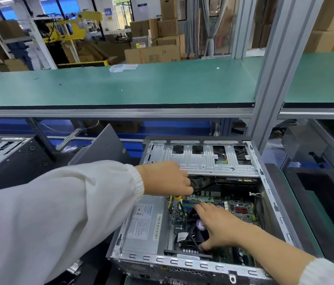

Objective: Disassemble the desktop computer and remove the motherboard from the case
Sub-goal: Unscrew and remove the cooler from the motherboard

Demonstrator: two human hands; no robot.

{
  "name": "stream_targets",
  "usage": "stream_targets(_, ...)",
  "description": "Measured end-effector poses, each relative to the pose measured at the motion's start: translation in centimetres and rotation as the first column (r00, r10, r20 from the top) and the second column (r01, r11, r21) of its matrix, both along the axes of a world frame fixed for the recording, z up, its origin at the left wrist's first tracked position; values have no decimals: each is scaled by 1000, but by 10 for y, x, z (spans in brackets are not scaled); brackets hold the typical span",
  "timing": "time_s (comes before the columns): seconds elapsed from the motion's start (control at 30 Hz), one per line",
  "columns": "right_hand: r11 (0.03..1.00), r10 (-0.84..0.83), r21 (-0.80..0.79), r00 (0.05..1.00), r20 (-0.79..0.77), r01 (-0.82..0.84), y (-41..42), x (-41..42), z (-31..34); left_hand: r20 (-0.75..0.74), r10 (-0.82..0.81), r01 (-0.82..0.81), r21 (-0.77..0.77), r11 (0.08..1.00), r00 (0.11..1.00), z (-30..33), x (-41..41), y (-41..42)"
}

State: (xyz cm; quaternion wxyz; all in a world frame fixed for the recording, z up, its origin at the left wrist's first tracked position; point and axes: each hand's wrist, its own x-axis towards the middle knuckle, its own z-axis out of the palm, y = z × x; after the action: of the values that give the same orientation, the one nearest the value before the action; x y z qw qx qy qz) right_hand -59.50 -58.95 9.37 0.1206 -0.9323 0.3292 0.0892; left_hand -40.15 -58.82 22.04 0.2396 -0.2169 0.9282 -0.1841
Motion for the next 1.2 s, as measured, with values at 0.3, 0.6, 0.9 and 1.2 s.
stream_targets(0.3, 1000, -5, 27, 1000, 13, 4, -1, 2, 3, 24, 58, -60, 95, 994, 998, 4, -7, 1)
stream_targets(0.6, 999, 8, 37, 1000, -7, -8, 0, 2, 9, -103, 825, -730, 415, 543, 555, -2, -17, -7)
stream_targets(0.9, 998, 8, 57, 1000, -2, -8, -2, 0, 8, -5, 190, -190, 31, 981, 982, 17, -13, -3)
stream_targets(1.2, 997, 2, 78, 1000, -10, -1, -1, 0, 14, -104, 632, -626, 89, 775, 768, -1, -21, -15)
